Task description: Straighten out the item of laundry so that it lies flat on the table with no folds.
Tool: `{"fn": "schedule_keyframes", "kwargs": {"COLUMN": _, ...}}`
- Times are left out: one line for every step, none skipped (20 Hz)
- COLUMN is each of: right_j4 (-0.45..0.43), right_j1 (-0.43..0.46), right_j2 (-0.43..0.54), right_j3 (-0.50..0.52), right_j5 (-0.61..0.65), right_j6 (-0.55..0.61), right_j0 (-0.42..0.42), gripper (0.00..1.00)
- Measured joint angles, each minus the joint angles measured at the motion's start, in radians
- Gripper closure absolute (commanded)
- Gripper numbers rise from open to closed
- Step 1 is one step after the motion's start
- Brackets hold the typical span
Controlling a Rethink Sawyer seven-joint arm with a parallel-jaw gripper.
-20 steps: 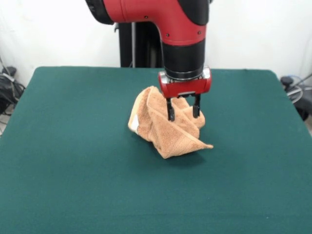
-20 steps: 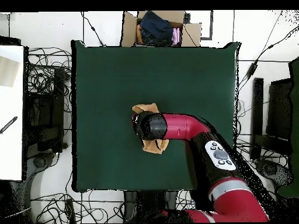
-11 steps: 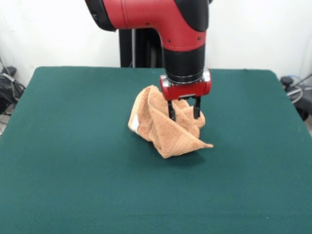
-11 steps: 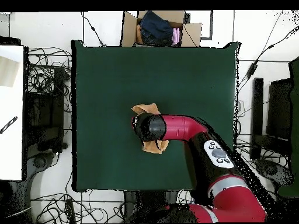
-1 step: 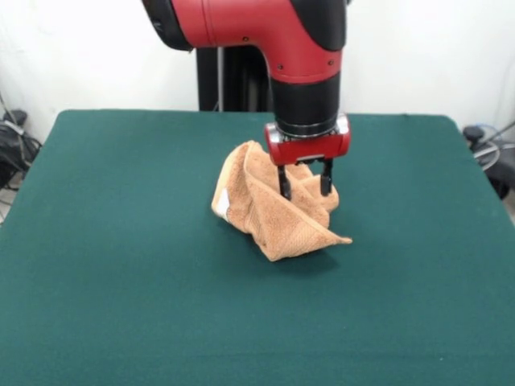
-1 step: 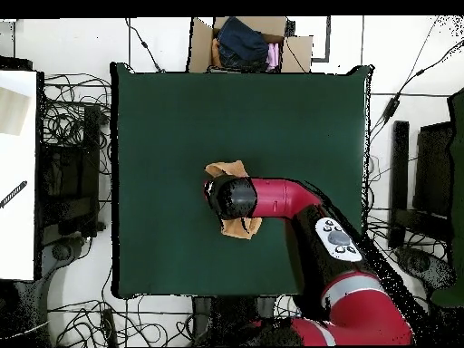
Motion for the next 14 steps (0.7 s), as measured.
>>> {"fn": "schedule_keyframes", "kwargs": {"right_j4": 0.000, "right_j1": -0.002, "right_j2": 0.000, "right_j3": 0.000, "right_j5": 0.000, "right_j6": 0.000, "right_j0": 0.001, "gripper": 0.00}}
{"fn": "schedule_keyframes", "kwargs": {"right_j4": 0.000, "right_j1": -0.005, "right_j2": 0.000, "right_j3": 0.000, "right_j5": 0.000, "right_j6": 0.000, "right_j0": 0.001, "gripper": 0.00}}
{"fn": "schedule_keyframes", "kwargs": {"right_j4": 0.000, "right_j1": -0.011, "right_j2": 0.000, "right_j3": 0.000, "right_j5": 0.000, "right_j6": 0.000, "right_j0": 0.002, "gripper": 0.00}}
{"fn": "schedule_keyframes", "kwargs": {"right_j4": 0.000, "right_j1": -0.017, "right_j2": 0.000, "right_j3": 0.000, "right_j5": 0.000, "right_j6": 0.000, "right_j0": 0.003, "gripper": 0.00}}
{"fn": "schedule_keyframes", "kwargs": {"right_j4": 0.000, "right_j1": -0.023, "right_j2": 0.000, "right_j3": -0.001, "right_j5": 0.000, "right_j6": 0.000, "right_j0": 0.004, "gripper": 0.00}}
{"fn": "schedule_keyframes", "kwargs": {"right_j4": 0.000, "right_j1": -0.026, "right_j2": 0.000, "right_j3": -0.001, "right_j5": 0.001, "right_j6": 0.000, "right_j0": 0.005, "gripper": 0.00}}
{"fn": "schedule_keyframes", "kwargs": {"right_j4": 0.000, "right_j1": -0.029, "right_j2": 0.000, "right_j3": -0.002, "right_j5": 0.002, "right_j6": 0.000, "right_j0": 0.005, "gripper": 0.00}}
{"fn": "schedule_keyframes", "kwargs": {"right_j4": 0.000, "right_j1": -0.036, "right_j2": 0.000, "right_j3": -0.003, "right_j5": 0.006, "right_j6": 0.000, "right_j0": 0.007, "gripper": 0.00}}
{"fn": "schedule_keyframes", "kwargs": {"right_j4": 0.000, "right_j1": -0.039, "right_j2": 0.000, "right_j3": -0.003, "right_j5": 0.009, "right_j6": 0.000, "right_j0": 0.008, "gripper": 0.00}}
{"fn": "schedule_keyframes", "kwargs": {"right_j4": 0.000, "right_j1": -0.043, "right_j2": 0.000, "right_j3": -0.004, "right_j5": 0.012, "right_j6": 0.000, "right_j0": 0.009, "gripper": 0.00}}
{"fn": "schedule_keyframes", "kwargs": {"right_j4": 0.000, "right_j1": -0.047, "right_j2": 0.000, "right_j3": -0.004, "right_j5": 0.015, "right_j6": 0.000, "right_j0": 0.010, "gripper": 0.00}}
{"fn": "schedule_keyframes", "kwargs": {"right_j4": 0.000, "right_j1": -0.050, "right_j2": 0.000, "right_j3": -0.004, "right_j5": 0.018, "right_j6": 0.000, "right_j0": 0.011, "gripper": 0.00}}
{"fn": "schedule_keyframes", "kwargs": {"right_j4": 0.000, "right_j1": -0.055, "right_j2": 0.000, "right_j3": -0.004, "right_j5": 0.023, "right_j6": 0.000, "right_j0": 0.011, "gripper": 0.00}}
{"fn": "schedule_keyframes", "kwargs": {"right_j4": 0.000, "right_j1": -0.060, "right_j2": 0.000, "right_j3": -0.004, "right_j5": 0.028, "right_j6": 0.000, "right_j0": 0.012, "gripper": 0.00}}
